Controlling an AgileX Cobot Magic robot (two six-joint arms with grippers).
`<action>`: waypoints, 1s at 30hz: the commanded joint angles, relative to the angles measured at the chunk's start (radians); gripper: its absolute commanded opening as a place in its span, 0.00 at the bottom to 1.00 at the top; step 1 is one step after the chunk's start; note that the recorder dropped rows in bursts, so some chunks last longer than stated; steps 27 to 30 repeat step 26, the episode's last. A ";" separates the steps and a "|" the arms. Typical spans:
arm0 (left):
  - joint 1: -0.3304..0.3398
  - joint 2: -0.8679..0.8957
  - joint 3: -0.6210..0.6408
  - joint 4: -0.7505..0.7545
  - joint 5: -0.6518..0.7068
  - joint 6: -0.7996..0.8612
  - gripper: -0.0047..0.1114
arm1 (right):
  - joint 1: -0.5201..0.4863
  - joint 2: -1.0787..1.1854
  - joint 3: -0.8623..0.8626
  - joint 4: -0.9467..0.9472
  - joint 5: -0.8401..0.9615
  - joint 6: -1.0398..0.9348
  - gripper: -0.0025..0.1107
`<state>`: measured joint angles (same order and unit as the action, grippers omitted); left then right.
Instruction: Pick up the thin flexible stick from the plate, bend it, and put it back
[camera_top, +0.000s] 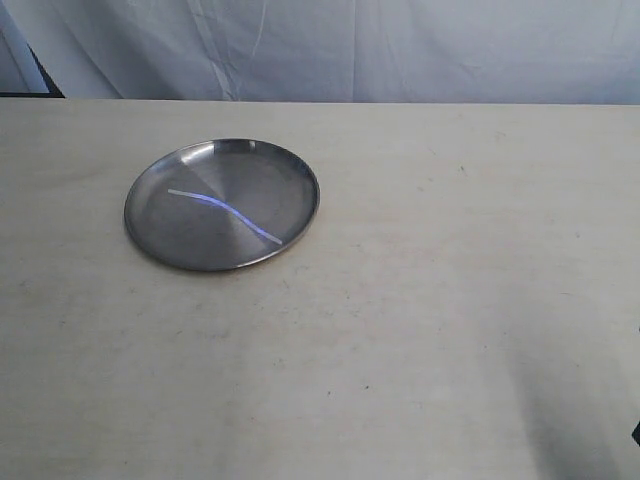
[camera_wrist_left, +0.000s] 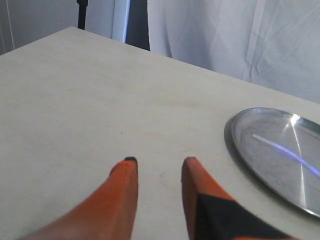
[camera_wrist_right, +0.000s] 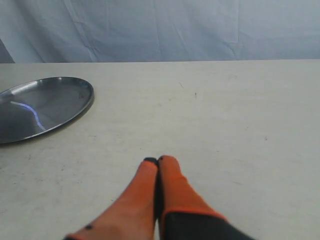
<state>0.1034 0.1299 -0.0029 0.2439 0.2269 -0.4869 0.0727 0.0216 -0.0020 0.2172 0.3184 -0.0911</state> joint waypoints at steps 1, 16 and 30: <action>0.003 -0.015 0.003 0.010 -0.003 0.001 0.30 | -0.006 -0.007 0.002 0.001 -0.008 -0.003 0.02; 0.003 -0.025 0.003 0.010 -0.003 0.001 0.30 | -0.006 -0.007 0.002 0.001 -0.008 -0.003 0.02; 0.003 -0.025 0.003 0.010 -0.003 0.001 0.30 | -0.006 -0.007 0.002 0.001 -0.008 -0.003 0.02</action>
